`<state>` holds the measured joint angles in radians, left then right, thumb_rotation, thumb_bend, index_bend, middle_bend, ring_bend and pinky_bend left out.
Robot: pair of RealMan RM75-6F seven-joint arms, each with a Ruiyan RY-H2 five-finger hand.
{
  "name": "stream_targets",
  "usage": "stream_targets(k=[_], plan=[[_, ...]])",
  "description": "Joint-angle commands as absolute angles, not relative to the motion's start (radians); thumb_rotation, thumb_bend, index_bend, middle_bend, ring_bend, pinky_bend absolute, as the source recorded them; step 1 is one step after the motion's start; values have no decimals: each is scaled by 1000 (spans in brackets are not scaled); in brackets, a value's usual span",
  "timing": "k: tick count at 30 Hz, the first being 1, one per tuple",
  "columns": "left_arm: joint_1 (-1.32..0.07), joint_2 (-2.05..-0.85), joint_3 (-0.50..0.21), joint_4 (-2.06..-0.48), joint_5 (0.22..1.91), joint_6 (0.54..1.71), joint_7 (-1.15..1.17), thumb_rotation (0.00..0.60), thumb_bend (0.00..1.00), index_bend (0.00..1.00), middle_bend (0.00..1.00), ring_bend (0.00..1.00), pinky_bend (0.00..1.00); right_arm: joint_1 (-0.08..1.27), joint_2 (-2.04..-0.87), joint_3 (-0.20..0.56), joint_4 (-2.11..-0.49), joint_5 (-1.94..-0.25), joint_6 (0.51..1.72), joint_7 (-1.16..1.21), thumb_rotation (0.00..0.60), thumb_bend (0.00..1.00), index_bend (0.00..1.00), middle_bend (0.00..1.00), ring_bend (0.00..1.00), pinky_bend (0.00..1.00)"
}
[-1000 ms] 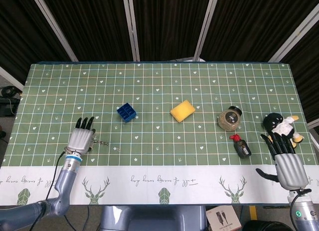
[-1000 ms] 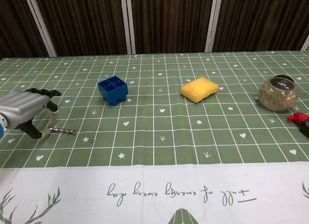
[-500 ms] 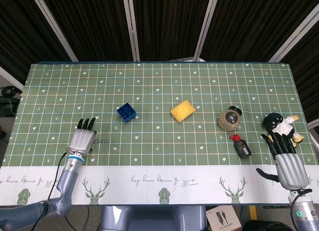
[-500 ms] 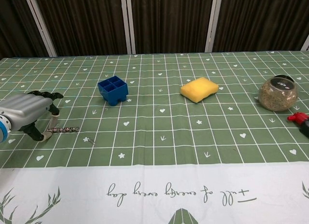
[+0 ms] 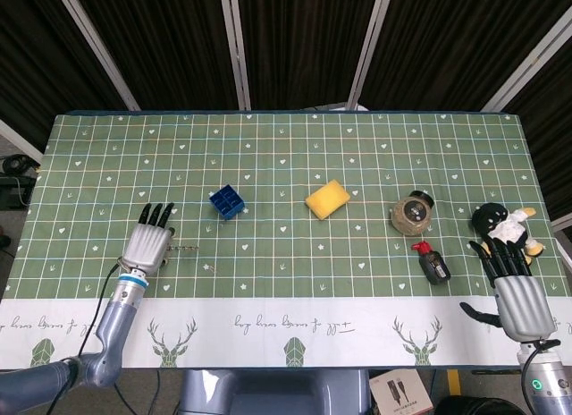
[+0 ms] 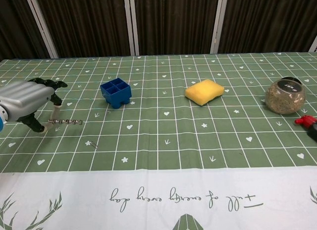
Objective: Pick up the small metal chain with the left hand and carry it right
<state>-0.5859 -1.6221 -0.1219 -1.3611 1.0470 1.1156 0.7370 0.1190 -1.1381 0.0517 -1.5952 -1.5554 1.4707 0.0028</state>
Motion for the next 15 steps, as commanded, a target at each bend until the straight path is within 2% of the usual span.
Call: stream_targets(k=[1, 10, 15], plan=[[-614, -1561, -127, -1438, 1091, 1135, 790, 600, 475, 651, 0, 0, 0, 119, -1139, 52, -1596, -1553, 1469, 3, 600, 66, 99, 0, 0, 0], [-696, -1388, -98, -1627, 1150, 1103, 1041, 600, 480, 663, 0, 0, 0, 121, -1141, 51, -1598, -1556, 1467, -4, 600, 67, 98, 0, 0, 0], [-757, -1287, -52, -1683, 1279, 1078, 1202, 600, 481, 672, 8, 0, 0, 122, -1143, 50, -1599, -1559, 1469, -6, 600, 67, 98, 0, 0, 0]])
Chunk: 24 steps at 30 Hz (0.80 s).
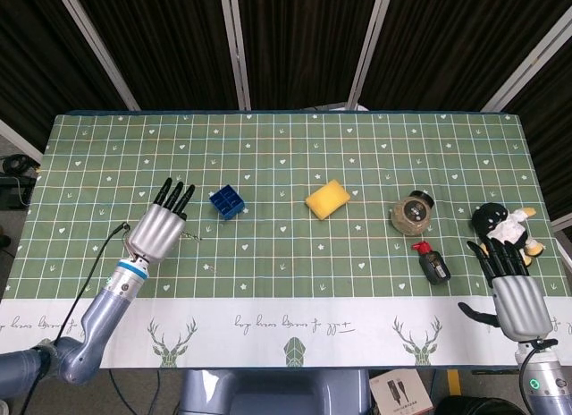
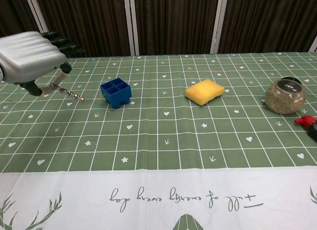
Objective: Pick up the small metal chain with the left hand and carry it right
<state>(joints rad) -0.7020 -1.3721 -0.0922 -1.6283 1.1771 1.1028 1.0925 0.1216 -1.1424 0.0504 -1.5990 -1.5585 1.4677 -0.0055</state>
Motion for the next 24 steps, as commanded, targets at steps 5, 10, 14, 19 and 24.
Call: stream_targets(k=[5, 10, 14, 19, 24], plan=[[-818, -1221, -2, -1663, 1447, 1030, 1304, 600, 481, 673, 31, 0, 0, 122, -1144, 50, -1600, -1560, 1469, -7, 600, 67, 99, 0, 0, 0], [-872, -1195, 36, -1639, 1573, 956, 1363, 600, 483, 675, 31, 0, 0, 123, -1145, 50, -1598, -1566, 1471, -11, 600, 66, 98, 0, 0, 0], [-893, -1194, 65, -1632, 1635, 901, 1409, 600, 495, 675, 31, 0, 0, 124, -1146, 50, -1595, -1566, 1471, -9, 600, 68, 98, 0, 0, 0], [-897, -1196, 98, -1615, 1680, 844, 1447, 600, 498, 675, 32, 0, 0, 125, -1145, 52, -1594, -1561, 1470, 0, 600, 67, 98, 0, 0, 0], [-872, -1208, 109, -1578, 1685, 837, 1438, 600, 499, 675, 32, 0, 0, 126, -1145, 54, -1597, -1556, 1465, 1, 600, 67, 99, 0, 0, 0]])
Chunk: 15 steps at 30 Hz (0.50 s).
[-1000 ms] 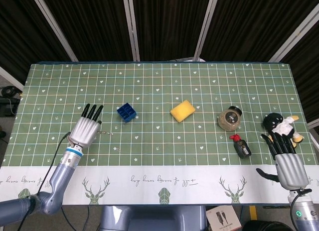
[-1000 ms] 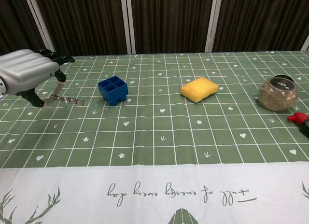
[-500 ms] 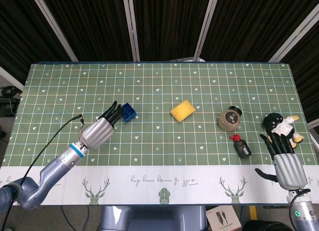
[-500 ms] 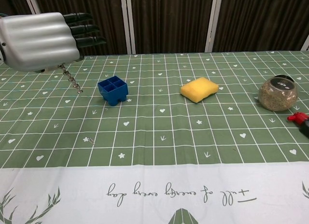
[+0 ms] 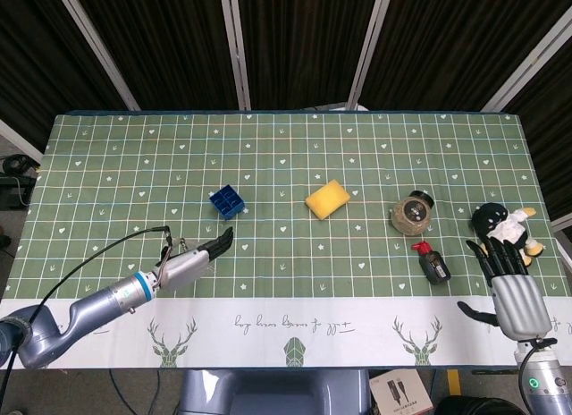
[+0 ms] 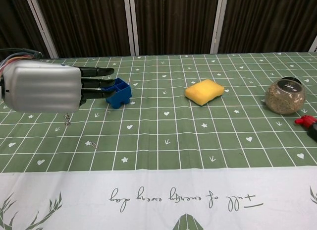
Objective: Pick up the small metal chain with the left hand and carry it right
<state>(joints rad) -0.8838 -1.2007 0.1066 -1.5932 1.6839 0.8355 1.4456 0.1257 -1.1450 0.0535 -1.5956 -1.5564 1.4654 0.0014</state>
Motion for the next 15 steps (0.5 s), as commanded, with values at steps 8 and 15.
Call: stream_targets(k=[8, 15], plan=[[-850, -1242, 90, -1534, 1683, 853, 1409, 600, 499, 675, 32, 0, 0, 129, -1149, 52, -1598, -1562, 1463, -9, 600, 66, 98, 0, 0, 0], [-844, -1316, 78, -1483, 1688, 843, 1394, 600, 499, 675, 33, 0, 0, 127, -1147, 53, -1594, -1557, 1464, -3, 600, 67, 98, 0, 0, 0]])
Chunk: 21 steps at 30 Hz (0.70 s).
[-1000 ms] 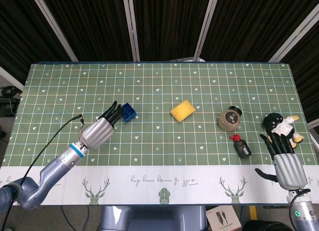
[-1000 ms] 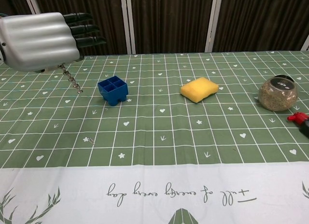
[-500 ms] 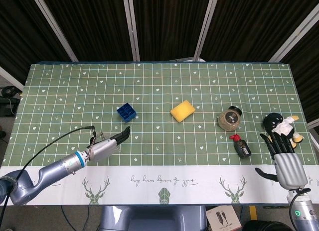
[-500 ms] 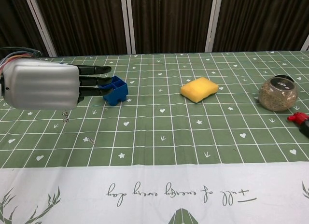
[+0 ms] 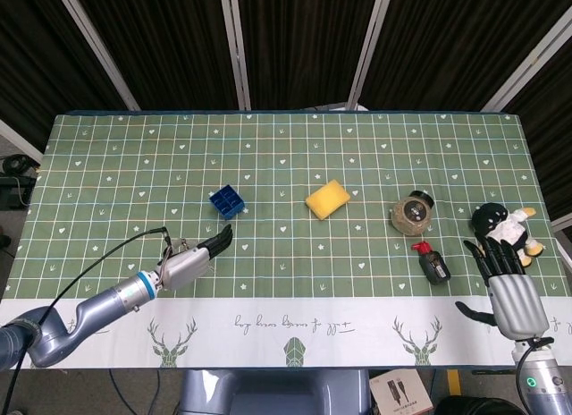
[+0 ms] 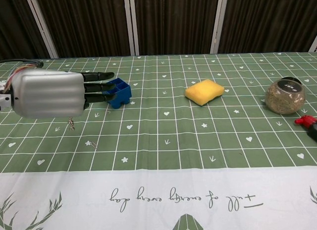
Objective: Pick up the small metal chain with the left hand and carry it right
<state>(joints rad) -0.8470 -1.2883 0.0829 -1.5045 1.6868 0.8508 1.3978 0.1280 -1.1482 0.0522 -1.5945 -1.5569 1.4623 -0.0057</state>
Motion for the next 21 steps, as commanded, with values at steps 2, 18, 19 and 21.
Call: stream_targets(k=[2, 18, 19, 21], plan=[[-844, -1326, 78, -1478, 1690, 839, 1394, 600, 499, 675, 33, 0, 0, 127, -1146, 53, -1593, -1557, 1465, 1, 600, 67, 98, 0, 0, 0], [-832, -1398, 58, -1443, 1672, 817, 1403, 600, 500, 673, 33, 0, 0, 124, -1139, 52, -1597, -1561, 1471, 14, 600, 68, 99, 0, 0, 0], [-832, -1401, 56, -1440, 1671, 816, 1403, 600, 499, 673, 33, 0, 0, 124, -1139, 52, -1597, -1561, 1472, 14, 600, 68, 99, 0, 0, 0], [-831, -1409, 53, -1436, 1670, 817, 1404, 600, 499, 673, 33, 0, 0, 123, -1138, 52, -1597, -1561, 1473, 14, 600, 67, 98, 0, 0, 0]])
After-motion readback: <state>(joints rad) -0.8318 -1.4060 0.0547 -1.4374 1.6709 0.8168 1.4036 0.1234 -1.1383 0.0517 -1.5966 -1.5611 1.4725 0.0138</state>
